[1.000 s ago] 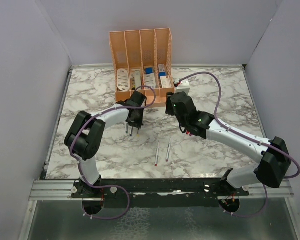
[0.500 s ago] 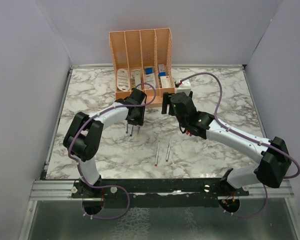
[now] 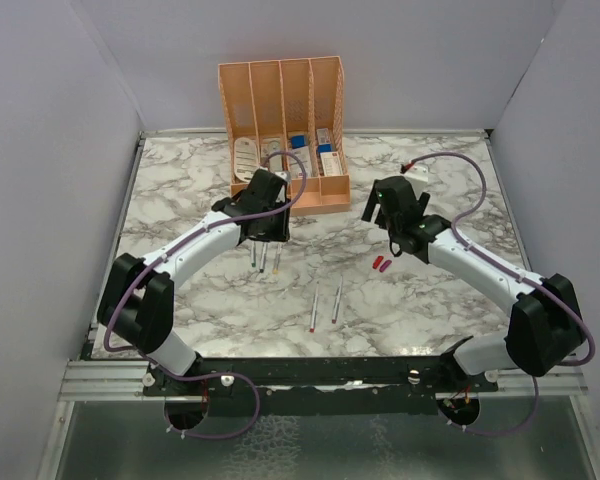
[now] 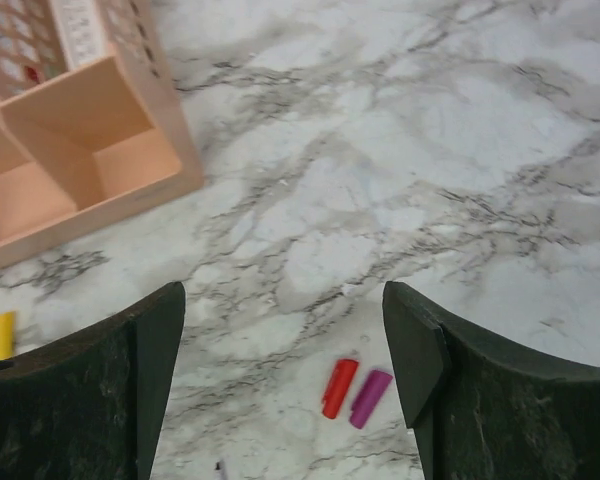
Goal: Insert the pens into the pen caps
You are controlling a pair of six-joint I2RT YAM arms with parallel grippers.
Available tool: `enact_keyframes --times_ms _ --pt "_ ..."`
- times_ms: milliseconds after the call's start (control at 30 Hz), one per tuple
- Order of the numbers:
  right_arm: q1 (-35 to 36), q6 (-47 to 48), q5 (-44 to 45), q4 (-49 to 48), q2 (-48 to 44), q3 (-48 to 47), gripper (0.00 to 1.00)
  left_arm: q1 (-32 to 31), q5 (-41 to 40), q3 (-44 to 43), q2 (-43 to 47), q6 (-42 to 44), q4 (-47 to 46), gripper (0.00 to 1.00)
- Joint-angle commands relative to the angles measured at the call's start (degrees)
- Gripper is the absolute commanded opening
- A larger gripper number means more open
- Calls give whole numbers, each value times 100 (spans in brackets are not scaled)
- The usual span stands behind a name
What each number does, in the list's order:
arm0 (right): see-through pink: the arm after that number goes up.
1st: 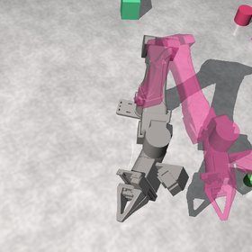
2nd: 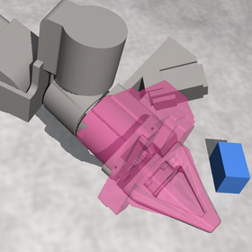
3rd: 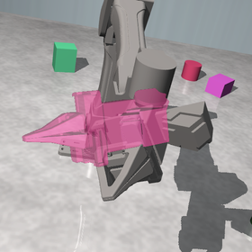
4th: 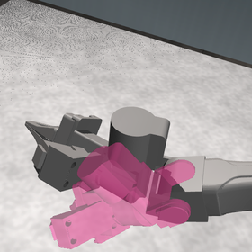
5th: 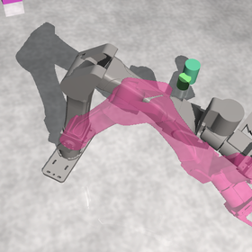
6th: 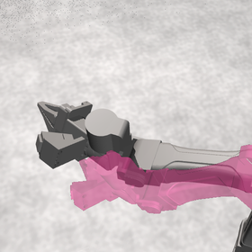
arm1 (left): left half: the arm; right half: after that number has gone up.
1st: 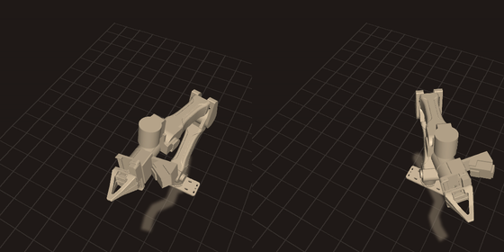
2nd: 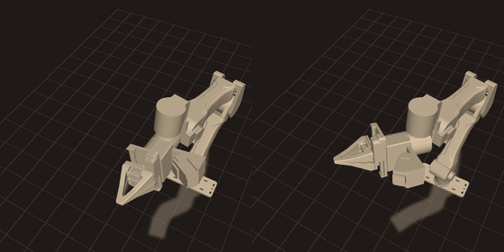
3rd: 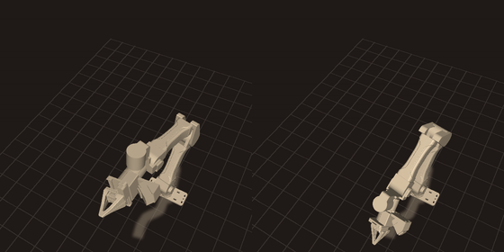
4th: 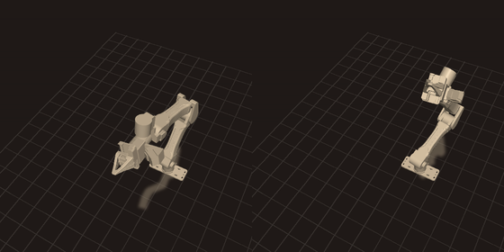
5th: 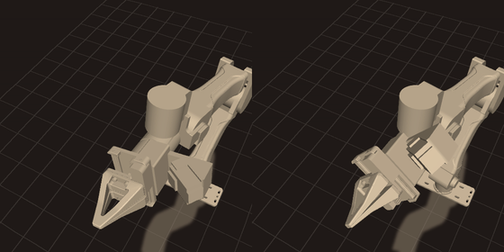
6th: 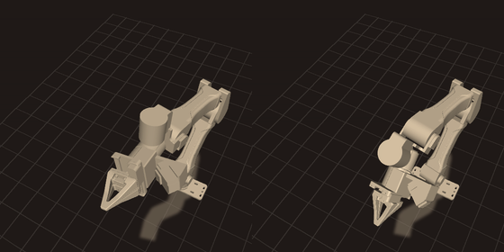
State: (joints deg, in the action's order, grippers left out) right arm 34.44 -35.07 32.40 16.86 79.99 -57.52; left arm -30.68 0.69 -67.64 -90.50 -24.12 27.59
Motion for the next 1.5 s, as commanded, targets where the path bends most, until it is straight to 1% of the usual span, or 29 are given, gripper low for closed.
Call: enact_keyframes --times_ms 0,133,233,367,433,467,767,1000,1467 --pt "-329 -422 -230 414 -19 228 78 -383 556 349 233 -210 181 34" --pt "-388 -485 -120 590 113 241 78 -962 661 519 149 -350 449 35" --pt "-402 -596 -87 690 157 247 78 -1255 712 654 75 -490 558 35" --pt "-411 -659 -93 681 58 354 77 -1450 724 676 14 -550 716 36" --pt "-411 -646 -99 642 -15 422 77 -1525 782 618 -63 -528 779 44" --pt "-411 -626 -107 611 -62 451 77 -1567 799 580 -127 -516 829 45" --pt "-411 -485 -87 459 -436 677 76 -2030 830 236 -756 -507 951 46" --pt "-411 -425 -98 443 -468 680 76 -2212 819 58 -1057 -516 1040 46" --pt "-411 -264 -201 276 -394 476 76 -2365 762 305 -1357 -356 1392 46"
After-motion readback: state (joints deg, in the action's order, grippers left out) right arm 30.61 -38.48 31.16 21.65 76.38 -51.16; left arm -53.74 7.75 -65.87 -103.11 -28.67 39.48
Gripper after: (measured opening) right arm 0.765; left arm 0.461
